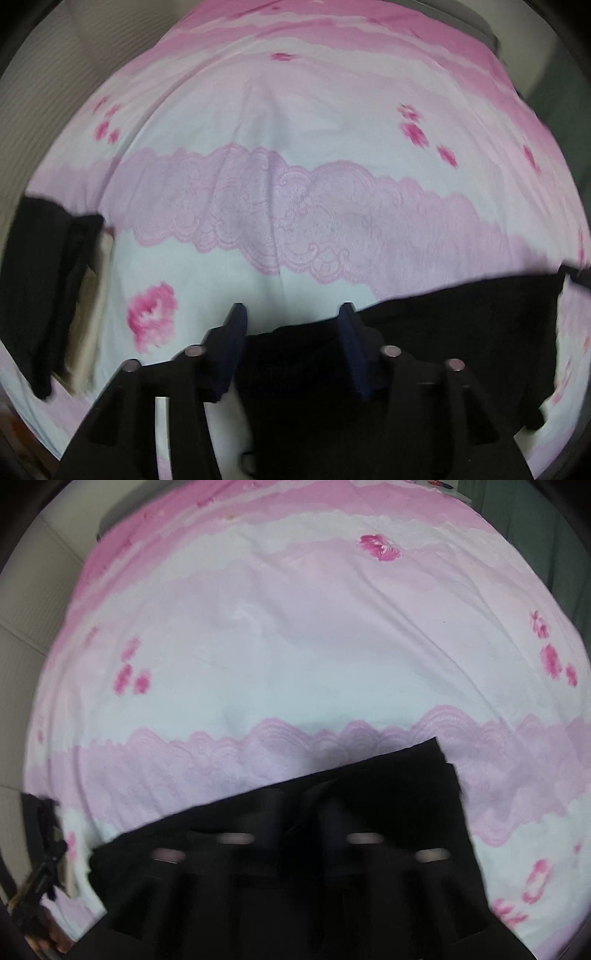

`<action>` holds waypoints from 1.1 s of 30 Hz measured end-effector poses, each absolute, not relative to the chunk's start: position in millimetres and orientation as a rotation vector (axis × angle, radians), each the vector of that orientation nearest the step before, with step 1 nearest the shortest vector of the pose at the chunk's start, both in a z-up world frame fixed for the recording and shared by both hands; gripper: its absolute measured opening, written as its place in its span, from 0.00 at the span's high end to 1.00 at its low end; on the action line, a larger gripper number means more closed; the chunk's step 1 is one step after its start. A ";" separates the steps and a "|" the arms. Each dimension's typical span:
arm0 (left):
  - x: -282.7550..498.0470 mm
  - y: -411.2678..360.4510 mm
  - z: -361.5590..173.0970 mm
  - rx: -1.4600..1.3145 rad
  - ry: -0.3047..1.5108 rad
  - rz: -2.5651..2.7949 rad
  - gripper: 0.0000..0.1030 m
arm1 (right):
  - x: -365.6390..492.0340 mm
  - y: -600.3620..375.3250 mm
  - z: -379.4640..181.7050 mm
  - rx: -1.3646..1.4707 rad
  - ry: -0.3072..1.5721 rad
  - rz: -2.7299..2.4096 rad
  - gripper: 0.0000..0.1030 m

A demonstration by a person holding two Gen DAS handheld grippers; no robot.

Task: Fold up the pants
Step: 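Lift the shorts with both grippers and lay them flat on the duvet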

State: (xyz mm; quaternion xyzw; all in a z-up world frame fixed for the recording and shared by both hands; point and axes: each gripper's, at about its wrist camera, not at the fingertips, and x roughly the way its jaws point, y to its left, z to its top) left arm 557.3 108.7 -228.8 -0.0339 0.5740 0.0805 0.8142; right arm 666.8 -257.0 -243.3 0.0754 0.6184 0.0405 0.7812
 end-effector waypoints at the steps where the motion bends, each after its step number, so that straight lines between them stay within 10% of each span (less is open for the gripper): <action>1: 553.6 104.4 -224.9 -0.032 1.222 0.152 0.50 | 665.0 -254.4 -238.2 0.143 1.333 0.098 0.41; 10: 503.6 45.4 -189.8 0.078 1.125 0.005 0.37 | 584.6 -271.0 -171.8 -0.043 1.166 0.254 0.37; 20: 441.5 -4.8 -228.5 0.060 1.213 -0.017 0.34 | 501.1 -311.9 -244.2 -0.023 1.347 0.258 0.37; 33: 481.5 129.9 -244.9 -0.160 1.181 -0.067 0.32 | 474.7 -255.5 -243.9 0.022 1.332 0.186 0.37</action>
